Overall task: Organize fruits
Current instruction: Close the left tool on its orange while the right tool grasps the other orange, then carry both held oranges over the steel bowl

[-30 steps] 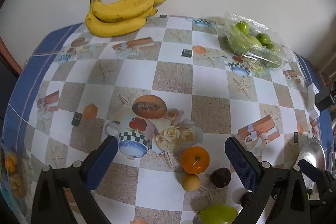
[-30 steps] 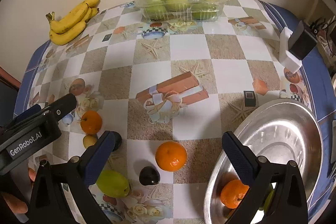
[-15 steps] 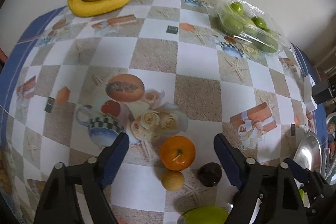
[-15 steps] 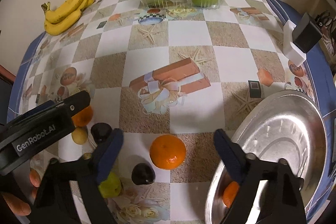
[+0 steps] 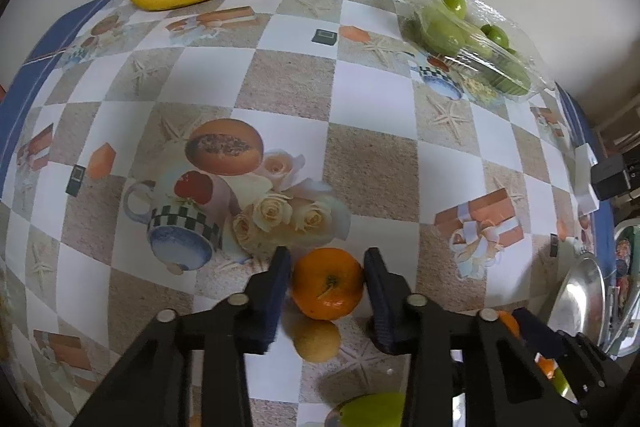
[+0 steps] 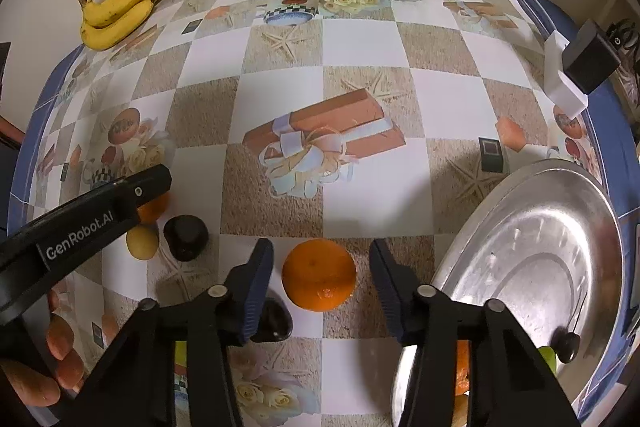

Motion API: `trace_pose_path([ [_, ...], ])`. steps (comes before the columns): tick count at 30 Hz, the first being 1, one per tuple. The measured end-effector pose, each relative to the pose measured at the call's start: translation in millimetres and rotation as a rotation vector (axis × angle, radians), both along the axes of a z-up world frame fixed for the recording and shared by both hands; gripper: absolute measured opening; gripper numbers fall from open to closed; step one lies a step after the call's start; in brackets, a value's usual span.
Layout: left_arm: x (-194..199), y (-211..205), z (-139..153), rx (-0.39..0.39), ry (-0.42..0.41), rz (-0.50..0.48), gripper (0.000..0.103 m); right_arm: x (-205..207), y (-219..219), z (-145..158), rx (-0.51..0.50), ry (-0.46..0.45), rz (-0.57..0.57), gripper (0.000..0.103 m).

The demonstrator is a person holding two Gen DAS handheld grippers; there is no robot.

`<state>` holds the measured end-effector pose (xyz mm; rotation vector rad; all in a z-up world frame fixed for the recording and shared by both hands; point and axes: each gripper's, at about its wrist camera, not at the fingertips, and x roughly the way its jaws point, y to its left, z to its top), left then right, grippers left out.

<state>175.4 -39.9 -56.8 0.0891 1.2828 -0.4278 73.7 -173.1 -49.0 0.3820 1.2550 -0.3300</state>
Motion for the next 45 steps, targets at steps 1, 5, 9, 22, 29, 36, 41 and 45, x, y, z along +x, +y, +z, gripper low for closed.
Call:
trace_pose_path([
  [1,-0.5,-0.1,0.3,0.003,-0.002,0.000,0.039,-0.1,0.2,-0.3,0.001,0.002,0.001,0.043],
  [5,-0.1,0.3,0.6,-0.006,0.002,0.001,0.038,-1.0,0.7,0.0,0.012,0.002,0.002,0.039],
  [9,-1.3,1.5,9.4,-0.018,-0.016,0.003,0.038,-2.6,1.0,3.5,0.018,-0.006,0.001,0.039],
  [22,-19.3,12.7,51.4,-0.025,-0.098,0.000,0.038,-23.9,9.7,33.2,0.013,-0.056,-0.002,0.039],
  [29,-33.6,20.6,64.7,-0.009,-0.131,0.001,0.038,-39.1,3.8,47.3,0.023,-0.085,-0.046,0.039],
  [36,-53.0,17.7,74.7,-0.017,-0.146,-0.015,0.038,-55.6,0.3,60.4,0.021,-0.112,-0.083,0.039],
  [41,-71.2,5.3,79.0,-0.010,-0.156,-0.057,0.038,-70.8,-5.0,67.9,0.023,-0.128,-0.111,0.039],
  [45,-84.6,-9.7,82.1,0.005,-0.173,-0.106,0.038,-81.7,-14.0,69.7,0.022,-0.131,-0.144,0.039],
])
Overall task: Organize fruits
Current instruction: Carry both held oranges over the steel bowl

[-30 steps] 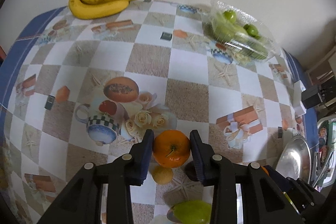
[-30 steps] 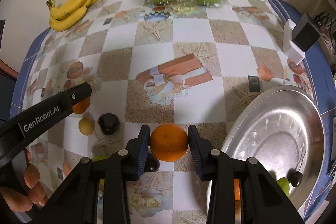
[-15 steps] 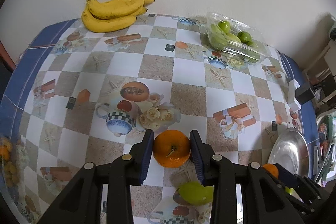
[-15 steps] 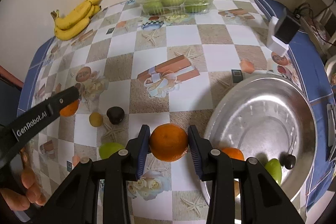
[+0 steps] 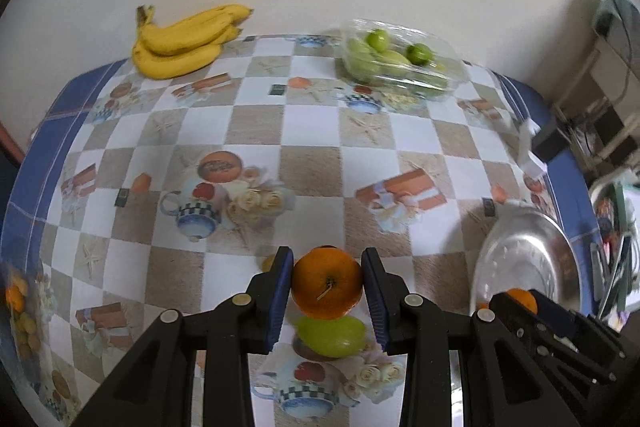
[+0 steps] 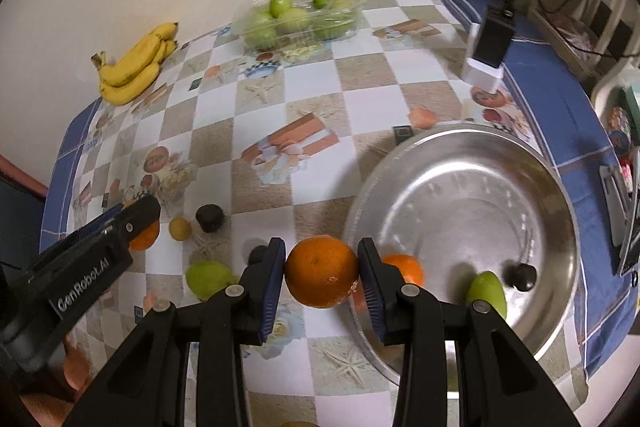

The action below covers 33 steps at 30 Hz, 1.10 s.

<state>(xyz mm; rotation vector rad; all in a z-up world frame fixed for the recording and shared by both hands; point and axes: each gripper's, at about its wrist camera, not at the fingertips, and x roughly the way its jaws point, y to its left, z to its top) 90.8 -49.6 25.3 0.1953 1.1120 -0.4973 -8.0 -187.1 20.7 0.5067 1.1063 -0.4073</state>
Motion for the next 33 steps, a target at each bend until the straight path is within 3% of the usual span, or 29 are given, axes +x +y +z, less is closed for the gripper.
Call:
trace_pose_path([
  [18,-55.4,-80.9,-5.2,-0.005,0.019,-0.244,0.038,-57.3,-103.5,-19.8,-0.027,0.089,-0.281,0.039],
  [33,-88.7,-136.6,-37.0,0.009,-0.027,-0.417,0.038,-66.9,-125.1,-43.8,-0.016,0.117,-0.361,0.039],
])
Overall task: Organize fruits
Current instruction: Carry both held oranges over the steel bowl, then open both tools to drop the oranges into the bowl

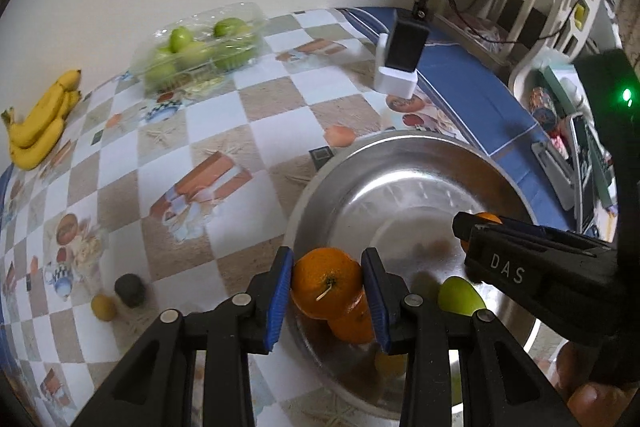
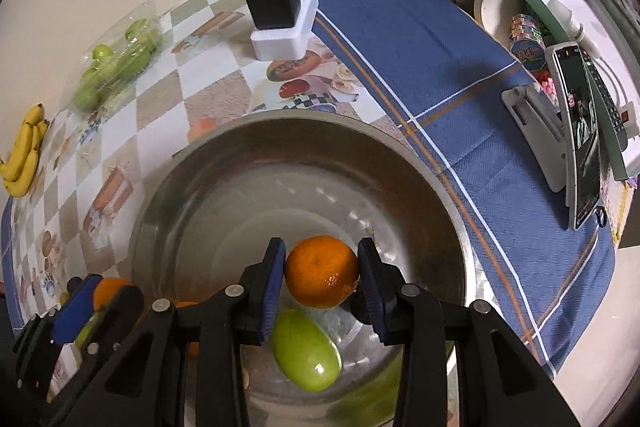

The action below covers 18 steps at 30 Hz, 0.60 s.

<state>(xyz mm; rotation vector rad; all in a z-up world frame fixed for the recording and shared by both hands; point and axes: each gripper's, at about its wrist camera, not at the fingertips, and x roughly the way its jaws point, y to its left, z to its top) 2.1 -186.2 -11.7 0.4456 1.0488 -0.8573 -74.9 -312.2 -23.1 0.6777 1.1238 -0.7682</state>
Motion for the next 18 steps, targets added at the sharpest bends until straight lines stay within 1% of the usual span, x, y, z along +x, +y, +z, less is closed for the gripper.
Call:
trace_pose_path([
  [10,-3.6,-11.7,-15.9,0.017,-0.017,-0.026,0.038,-0.8,-4.2,-13.0,0.015,0.012,-0.016,0.039],
  [18,-3.8,-13.7,-20.3,0.035,-0.038,-0.028,0.038,0.0,-4.8,-17.2,0.023,0.015,-0.017,0.039],
])
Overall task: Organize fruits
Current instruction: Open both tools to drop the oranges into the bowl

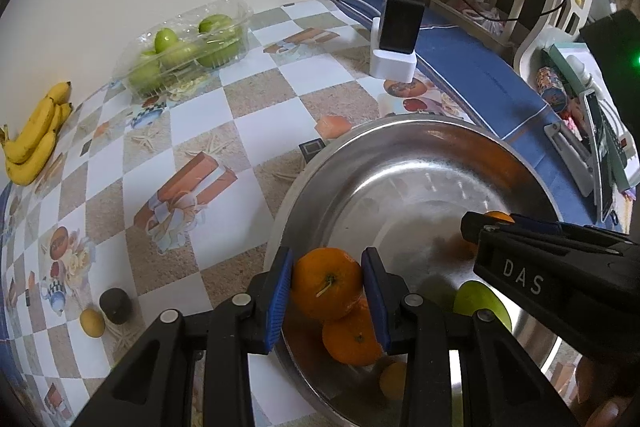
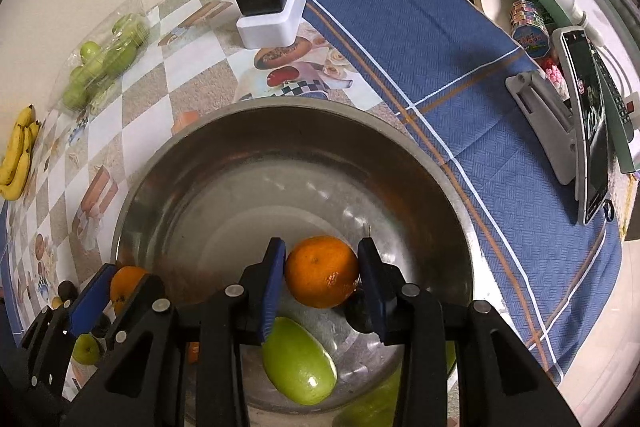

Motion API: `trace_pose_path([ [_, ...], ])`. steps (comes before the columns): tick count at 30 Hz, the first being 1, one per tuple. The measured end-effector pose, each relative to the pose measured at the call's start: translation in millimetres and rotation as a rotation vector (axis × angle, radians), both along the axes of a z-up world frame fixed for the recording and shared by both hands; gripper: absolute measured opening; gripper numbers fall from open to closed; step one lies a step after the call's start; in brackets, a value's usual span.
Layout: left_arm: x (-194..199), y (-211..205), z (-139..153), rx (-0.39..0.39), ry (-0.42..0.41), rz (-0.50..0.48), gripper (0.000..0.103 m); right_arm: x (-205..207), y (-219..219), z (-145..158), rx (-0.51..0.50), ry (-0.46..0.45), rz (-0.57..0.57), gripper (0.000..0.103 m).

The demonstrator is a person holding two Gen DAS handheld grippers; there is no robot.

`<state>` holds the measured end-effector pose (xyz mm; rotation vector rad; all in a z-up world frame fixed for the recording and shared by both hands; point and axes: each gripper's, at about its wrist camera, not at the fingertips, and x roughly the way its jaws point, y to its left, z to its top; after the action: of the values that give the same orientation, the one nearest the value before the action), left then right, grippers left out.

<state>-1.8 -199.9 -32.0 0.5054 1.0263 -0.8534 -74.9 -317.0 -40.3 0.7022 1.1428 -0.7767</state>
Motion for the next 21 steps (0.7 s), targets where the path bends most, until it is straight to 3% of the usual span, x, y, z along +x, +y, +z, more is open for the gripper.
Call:
trace_pose_path([
  [14,0.5,-1.6,-2.1,0.010,0.000,0.002,0.040,0.6,0.4,-0.3,0.003,-0.004,0.002,0.041],
  [21,0.0,-1.6,8.3,-0.010,-0.003,-0.002,0.042,-0.6,2.2,13.4,-0.021,-0.028,0.003,0.042],
])
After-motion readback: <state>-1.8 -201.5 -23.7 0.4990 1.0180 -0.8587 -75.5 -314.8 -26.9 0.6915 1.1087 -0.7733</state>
